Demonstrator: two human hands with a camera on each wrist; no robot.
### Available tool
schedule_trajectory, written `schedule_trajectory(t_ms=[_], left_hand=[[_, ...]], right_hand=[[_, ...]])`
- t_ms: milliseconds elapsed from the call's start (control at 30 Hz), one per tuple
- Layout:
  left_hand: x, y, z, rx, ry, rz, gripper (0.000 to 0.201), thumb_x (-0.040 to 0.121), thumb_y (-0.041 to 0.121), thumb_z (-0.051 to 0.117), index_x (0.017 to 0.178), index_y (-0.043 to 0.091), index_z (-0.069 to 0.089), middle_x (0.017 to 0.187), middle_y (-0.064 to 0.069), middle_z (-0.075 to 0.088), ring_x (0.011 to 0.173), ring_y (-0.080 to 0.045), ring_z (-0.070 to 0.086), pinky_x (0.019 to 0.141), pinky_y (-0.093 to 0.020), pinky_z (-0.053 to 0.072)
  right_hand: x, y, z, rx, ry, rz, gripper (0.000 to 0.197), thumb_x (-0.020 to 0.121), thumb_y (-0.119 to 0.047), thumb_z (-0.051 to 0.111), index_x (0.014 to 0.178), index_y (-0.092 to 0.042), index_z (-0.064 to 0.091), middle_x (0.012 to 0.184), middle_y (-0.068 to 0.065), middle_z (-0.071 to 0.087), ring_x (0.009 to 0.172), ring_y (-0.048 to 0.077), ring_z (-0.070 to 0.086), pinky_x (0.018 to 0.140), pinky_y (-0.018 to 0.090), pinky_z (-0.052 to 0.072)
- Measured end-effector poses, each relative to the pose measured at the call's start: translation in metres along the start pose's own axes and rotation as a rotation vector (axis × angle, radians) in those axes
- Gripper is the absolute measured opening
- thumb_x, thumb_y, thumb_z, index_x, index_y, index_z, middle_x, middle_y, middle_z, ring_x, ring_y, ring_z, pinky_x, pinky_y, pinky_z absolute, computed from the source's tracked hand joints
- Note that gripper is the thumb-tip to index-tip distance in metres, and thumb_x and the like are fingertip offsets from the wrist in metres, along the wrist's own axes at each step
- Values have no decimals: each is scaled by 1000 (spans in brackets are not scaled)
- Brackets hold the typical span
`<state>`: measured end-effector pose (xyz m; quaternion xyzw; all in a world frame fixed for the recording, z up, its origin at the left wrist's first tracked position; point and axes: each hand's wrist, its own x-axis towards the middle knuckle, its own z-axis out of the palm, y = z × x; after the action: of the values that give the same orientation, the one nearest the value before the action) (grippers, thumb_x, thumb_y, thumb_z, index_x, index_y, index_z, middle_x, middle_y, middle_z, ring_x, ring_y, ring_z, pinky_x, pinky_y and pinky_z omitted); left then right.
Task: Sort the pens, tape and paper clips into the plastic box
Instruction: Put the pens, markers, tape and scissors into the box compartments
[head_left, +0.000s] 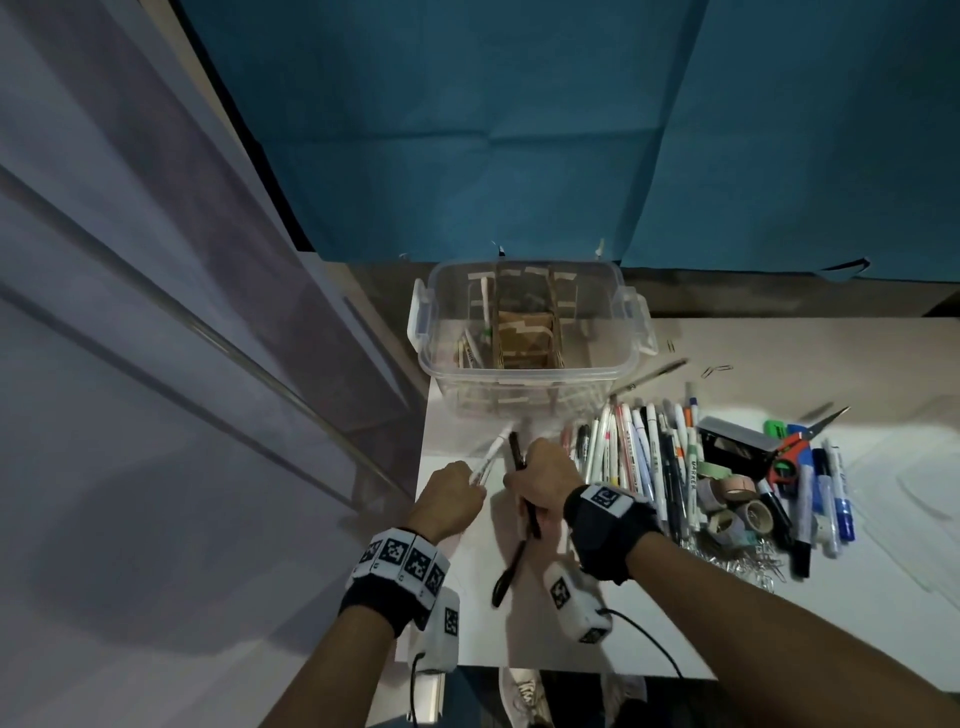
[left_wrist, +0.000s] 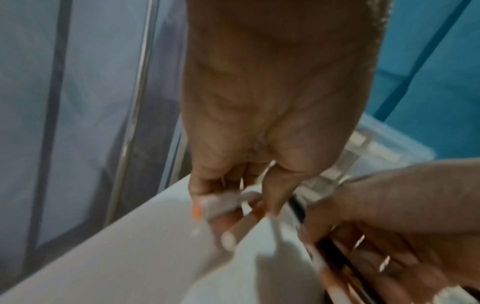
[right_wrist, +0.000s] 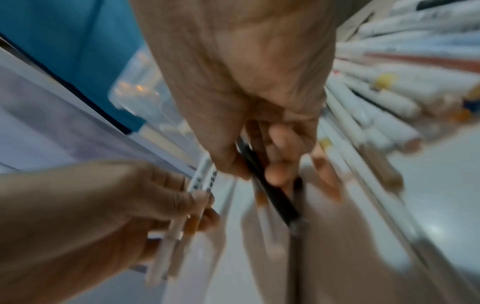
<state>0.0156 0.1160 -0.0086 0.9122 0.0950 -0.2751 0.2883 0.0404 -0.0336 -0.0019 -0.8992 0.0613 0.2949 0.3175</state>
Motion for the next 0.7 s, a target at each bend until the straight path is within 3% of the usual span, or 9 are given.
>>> schedule_trajectory(t_ms=[100,167,233,333,467,567,633,700], left_hand=[[-17,9,-29,-136,-61,35,9,94,12,55,97,5,56,97,-13,72,76,-27,69,65,-37,52],[-38,19,-56,-301,-127,69,5,97,6,53,97,5,57,88,-14,76,81,-31,75,69,-43,56],[-63,32,-89,-404,-138,140,6,98,3,54,99,2,59,86,-16,77,83,-30,76,73,-44,56],[-84,52,-134,-469,-50,238,8,97,1,58,104,-1,61,88,-19,76,81,-27,76,75,-44,59],[-62,77,-169,-572,148,195,7,95,1,62,102,4,63,86,-18,76,79,-28,77,75,-44,63],[-18,90,-174,-420,307,162,10,86,2,71,93,8,67,91,-12,75,85,-27,75,82,-44,61],[0,96,-168,-242,378,154,14,84,5,68,98,6,70,103,-13,72,97,-30,69,86,-38,57],[6,96,-157,-135,377,148,19,88,6,58,104,2,68,110,-15,67,94,-30,63,78,-31,50]], right_hand=[[-21,-11,-33,2,-195,-75,23,85,-16,62,80,5,65,70,17,71,53,25,61,45,25,44],[-44,-27,-60,-20,-265,-141,25,88,-16,58,86,7,68,75,19,74,49,24,60,41,23,40],[-64,-47,-87,-47,-257,-211,24,91,-18,59,85,3,68,69,13,74,45,19,57,41,22,39],[-80,-77,-122,-9,-218,-289,21,93,-22,62,87,-3,69,62,4,70,44,12,56,44,25,42],[-61,-118,-150,100,-75,-355,17,91,-21,66,83,-5,68,59,3,64,43,13,54,41,24,40],[-26,-143,-150,73,17,-321,23,91,-23,65,80,-3,67,59,9,63,40,16,50,40,23,38],[-6,-148,-143,8,17,-252,30,94,-30,62,79,-5,66,57,7,62,39,15,50,40,21,39],[7,-142,-139,-102,10,-216,37,97,-38,56,78,-7,68,56,6,63,36,13,50,40,19,39]])
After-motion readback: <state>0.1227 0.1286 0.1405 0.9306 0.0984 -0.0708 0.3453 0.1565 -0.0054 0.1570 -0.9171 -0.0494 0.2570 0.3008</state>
